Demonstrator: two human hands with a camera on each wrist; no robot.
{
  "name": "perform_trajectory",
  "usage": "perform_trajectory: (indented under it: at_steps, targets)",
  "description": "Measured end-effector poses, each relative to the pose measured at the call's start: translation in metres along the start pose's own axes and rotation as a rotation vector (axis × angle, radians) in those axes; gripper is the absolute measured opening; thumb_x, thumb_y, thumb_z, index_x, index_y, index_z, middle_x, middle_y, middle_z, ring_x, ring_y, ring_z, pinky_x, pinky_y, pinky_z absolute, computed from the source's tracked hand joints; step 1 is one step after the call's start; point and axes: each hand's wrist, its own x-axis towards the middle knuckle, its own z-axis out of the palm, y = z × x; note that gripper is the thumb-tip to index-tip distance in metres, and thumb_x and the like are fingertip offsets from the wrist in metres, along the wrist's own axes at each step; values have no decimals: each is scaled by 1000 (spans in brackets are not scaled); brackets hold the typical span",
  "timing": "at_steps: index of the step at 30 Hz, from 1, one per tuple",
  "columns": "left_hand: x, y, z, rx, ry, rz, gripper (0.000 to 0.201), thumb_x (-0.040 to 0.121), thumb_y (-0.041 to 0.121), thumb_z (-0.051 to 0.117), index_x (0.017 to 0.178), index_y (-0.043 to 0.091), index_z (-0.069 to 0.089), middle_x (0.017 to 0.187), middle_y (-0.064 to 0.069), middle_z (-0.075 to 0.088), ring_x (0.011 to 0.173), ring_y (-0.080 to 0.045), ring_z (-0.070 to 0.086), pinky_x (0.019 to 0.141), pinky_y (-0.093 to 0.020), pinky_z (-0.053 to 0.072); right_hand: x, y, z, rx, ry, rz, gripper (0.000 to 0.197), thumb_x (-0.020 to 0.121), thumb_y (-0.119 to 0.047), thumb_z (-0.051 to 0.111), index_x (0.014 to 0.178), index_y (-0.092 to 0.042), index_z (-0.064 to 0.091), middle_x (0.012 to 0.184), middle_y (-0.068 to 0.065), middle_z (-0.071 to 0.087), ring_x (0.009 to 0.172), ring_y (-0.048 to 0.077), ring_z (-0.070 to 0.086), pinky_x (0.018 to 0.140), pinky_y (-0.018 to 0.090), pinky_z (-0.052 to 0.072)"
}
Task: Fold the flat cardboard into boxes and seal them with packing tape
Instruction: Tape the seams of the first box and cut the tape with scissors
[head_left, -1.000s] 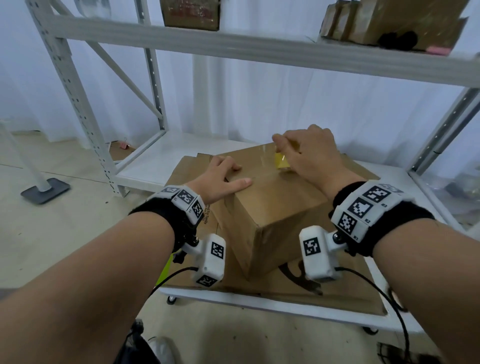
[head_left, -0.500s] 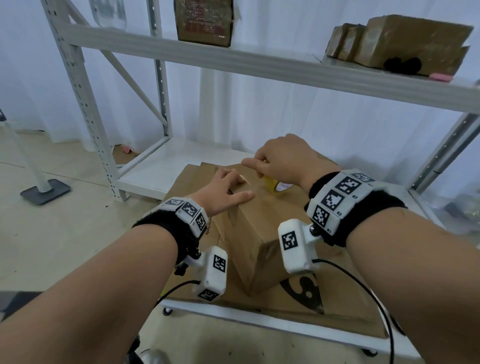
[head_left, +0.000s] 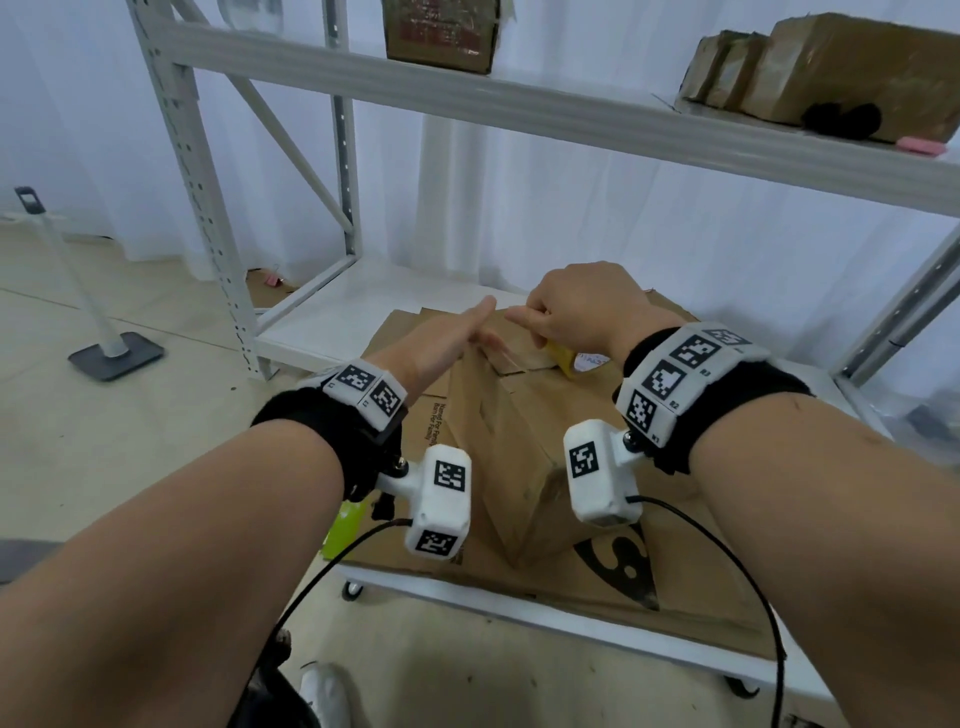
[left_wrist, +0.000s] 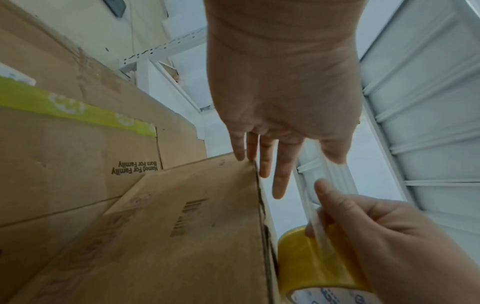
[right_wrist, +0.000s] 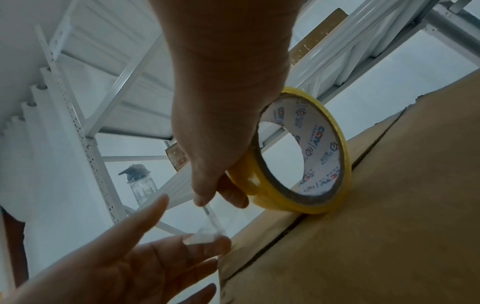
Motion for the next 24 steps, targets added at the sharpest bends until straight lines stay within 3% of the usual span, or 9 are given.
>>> perform_trajectory:
  at_steps: [4,7,9,13,17,19,20,22,24]
  targets:
    - [-8,4,-1,60,-52,-7,68,65,82,51,87,23,77,119,9,65,127,-10,47,115,-41,26,1,-6,2,-40,6,-12,58,103,-40,25,71,-17,68,70,-3,59,67,18,55,64,32,35]
    - [-9,6,4,89,-31,-5,59,74,63,66,95,9,75,119,-2,65,113,-9,51,111,-38,33,0,-8,2,-24,25,7,55,101,-35,24,73,-13,67,75,1,64,71,23,58,69,34,39]
    - [-7,9,8,99,-13,-17,56,77,54,69,91,0,71,101,-6,64,96,-13,49,94,-30,36,-2,-10,2,-20,23,8,54,100,-31,25,75,-12,68,76,2,65,71,23,58,69,34,39]
    - [-8,15,10,101,25,-40,29,91,29,64,96,2,69,84,11,64,86,-1,53,77,-10,35,-5,-9,0,-3,25,44,51,100,-29,27,72,-12,66,70,-3,60,69,21,54,72,33,32]
    - [-9,15,9,68,30,-64,25,94,24,61,71,12,62,76,12,62,75,4,52,70,-10,37,-11,-7,-5,77,18,42,14,97,-29,37,106,-18,41,64,-7,47,59,12,43,76,31,28]
    - [-10,15,11,64,42,-59,26,94,21,60,70,11,59,84,8,64,80,2,54,70,-7,38,-13,-5,-9,131,19,31,25,92,-24,46,115,-16,40,75,-5,51,70,16,50,79,31,27]
    - [-10,13,11,62,53,-53,26,94,19,60,70,10,58,90,4,66,85,-2,56,74,-6,39,-14,-4,-9,139,52,38,31,88,-24,52,116,-16,42,85,-4,52,83,21,53,82,32,28]
    - [-9,8,9,47,77,-42,29,92,16,61,65,11,52,104,-3,66,100,-9,57,90,-18,40,-18,-2,-6,132,127,116,40,83,-36,63,116,-20,47,105,-1,48,108,26,47,90,38,28]
    - [-10,5,8,28,64,-36,34,91,13,61,60,13,48,113,-3,67,108,-9,56,98,-26,38,-26,-1,1,238,151,265,53,78,-50,69,119,-25,49,121,3,42,117,27,39,96,42,30]
